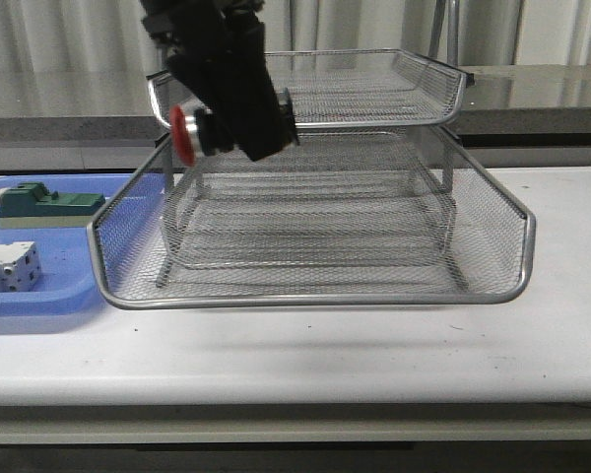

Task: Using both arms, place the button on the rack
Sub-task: 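Carry the button over the pulled-out tier and release it there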

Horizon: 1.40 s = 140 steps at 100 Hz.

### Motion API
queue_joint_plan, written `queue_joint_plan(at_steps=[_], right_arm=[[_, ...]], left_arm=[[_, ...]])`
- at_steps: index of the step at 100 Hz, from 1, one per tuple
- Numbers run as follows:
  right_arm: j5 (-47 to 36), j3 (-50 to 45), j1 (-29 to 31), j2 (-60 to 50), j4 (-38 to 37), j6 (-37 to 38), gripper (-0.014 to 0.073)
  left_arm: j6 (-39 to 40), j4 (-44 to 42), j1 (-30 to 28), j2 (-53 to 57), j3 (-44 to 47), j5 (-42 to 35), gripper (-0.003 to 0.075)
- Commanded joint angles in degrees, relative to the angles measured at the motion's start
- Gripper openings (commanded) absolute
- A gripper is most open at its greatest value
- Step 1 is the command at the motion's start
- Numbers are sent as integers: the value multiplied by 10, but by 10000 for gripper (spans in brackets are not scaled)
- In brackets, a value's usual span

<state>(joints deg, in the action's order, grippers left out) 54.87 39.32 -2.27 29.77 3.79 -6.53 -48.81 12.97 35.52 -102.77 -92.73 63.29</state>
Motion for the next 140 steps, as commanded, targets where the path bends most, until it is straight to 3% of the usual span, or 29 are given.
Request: queue_joint_plan(at_steps=[1, 14, 32, 44, 61, 70, 117, 140], right_arm=[[-31, 19, 5, 1, 0, -1, -71], [-31, 19, 5, 1, 0, -1, -71], [-31, 19, 5, 1, 0, -1, -71], [-31, 19, 5, 1, 0, -1, -71], [-31, 19, 5, 1, 0, -1, -71], [-31, 19, 5, 1, 0, -1, -71], [-31, 19, 5, 1, 0, -1, -71], [-31, 19, 5, 1, 0, -1, -71]], left_arm=[[17, 20, 14, 15, -13, -64, -20], [17, 35, 18, -4, -13, -96, -20], [17, 40, 18, -24, -13, -79, 13], [17, 40, 18, -28, -13, -63, 139], [17, 40, 18, -28, -13, -60, 380], [17, 40, 18, -28, -13, -55, 443], [43, 41, 14, 9, -13, -55, 447], [105, 41, -43, 84, -13, -45, 445]])
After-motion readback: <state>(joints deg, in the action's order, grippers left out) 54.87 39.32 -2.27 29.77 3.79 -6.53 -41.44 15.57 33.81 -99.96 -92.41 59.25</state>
